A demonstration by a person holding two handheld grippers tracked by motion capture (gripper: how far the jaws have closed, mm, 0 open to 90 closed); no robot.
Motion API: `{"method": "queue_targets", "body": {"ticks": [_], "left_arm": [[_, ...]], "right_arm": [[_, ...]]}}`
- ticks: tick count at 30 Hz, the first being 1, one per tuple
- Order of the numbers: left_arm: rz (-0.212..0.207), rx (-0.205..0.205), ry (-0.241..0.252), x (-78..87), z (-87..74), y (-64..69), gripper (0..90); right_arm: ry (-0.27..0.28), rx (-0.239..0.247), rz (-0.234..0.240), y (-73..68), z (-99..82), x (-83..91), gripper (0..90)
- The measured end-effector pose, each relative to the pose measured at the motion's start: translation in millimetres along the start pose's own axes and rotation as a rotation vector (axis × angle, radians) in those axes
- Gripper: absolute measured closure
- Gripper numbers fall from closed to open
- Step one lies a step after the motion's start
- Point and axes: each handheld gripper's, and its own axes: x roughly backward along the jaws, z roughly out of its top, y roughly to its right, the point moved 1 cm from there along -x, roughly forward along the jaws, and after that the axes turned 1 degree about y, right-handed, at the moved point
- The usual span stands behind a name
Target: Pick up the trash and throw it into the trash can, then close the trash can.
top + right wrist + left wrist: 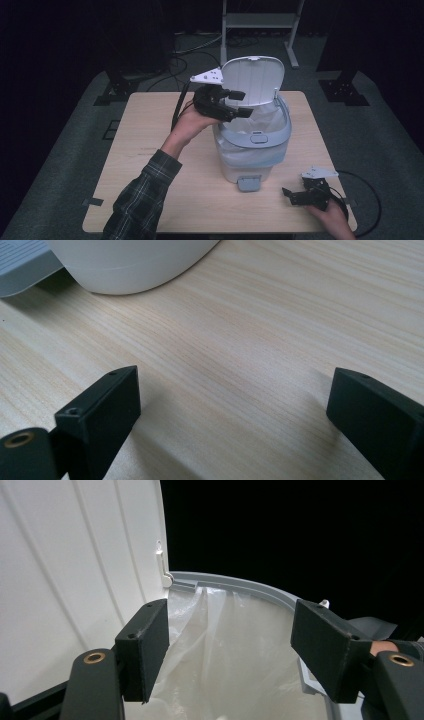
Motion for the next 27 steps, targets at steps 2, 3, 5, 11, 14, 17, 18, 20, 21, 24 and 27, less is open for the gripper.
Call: {"method": "queue_targets", "body": {"ticks": [2, 3, 5, 11, 14, 17, 18, 20, 21, 24, 27], "left_arm": [[0.003, -0.005, 0.002, 4.1, -0.2, 0.2, 32.6], [0.006, -0.006, 0.003, 6.6, -0.2, 0.1, 34.1], [0.014, -0.009, 0.004, 11.5, -0.1, -0.3, 35.7], [0.037, -0.011, 0.027, 26.9, 0.3, -2.5, 46.9], [0.049, -0.005, 0.033, 38.6, -0.8, -8.5, 54.6], [0.059, -0.003, 0.051, 47.0, -1.8, -12.3, 61.6], [0.065, -0.003, 0.054, 49.5, -1.8, -13.2, 64.0], [0.069, -0.008, 0.055, 53.4, -1.3, -14.7, 71.0], [0.079, -0.013, 0.053, 55.7, -0.7, -15.5, 73.3], [0.113, -0.026, 0.043, 63.9, 2.1, -19.8, 83.2], [0.133, -0.015, 0.042, 70.9, 5.5, -26.4, 90.0]], "right_arm": [[0.000, 0.000, 0.000, 0.0, 0.0, 0.0, 6.0], [0.000, 0.000, 0.000, 0.0, 0.0, 0.0, 6.0], [0.000, 0.000, 0.000, 0.0, 0.0, 0.0, 6.0], [0.000, 0.000, 0.000, 0.0, 0.0, 0.0, 6.0], [0.000, 0.000, 0.000, -0.1, 0.0, 0.0, 6.0], [0.000, -0.001, 0.001, -0.2, -0.2, 0.2, 6.0], [0.000, 0.000, 0.001, -0.2, -0.2, 0.2, 6.0], [0.000, 0.000, 0.001, -0.2, -0.2, 0.2, 5.9], [0.000, -0.001, 0.001, -0.2, -0.2, 0.2, 6.0], [-0.002, 0.003, 0.003, -0.1, -0.1, 0.0, 5.1], [-0.004, 0.004, 0.005, -0.3, 0.0, -0.1, 4.8]]}}
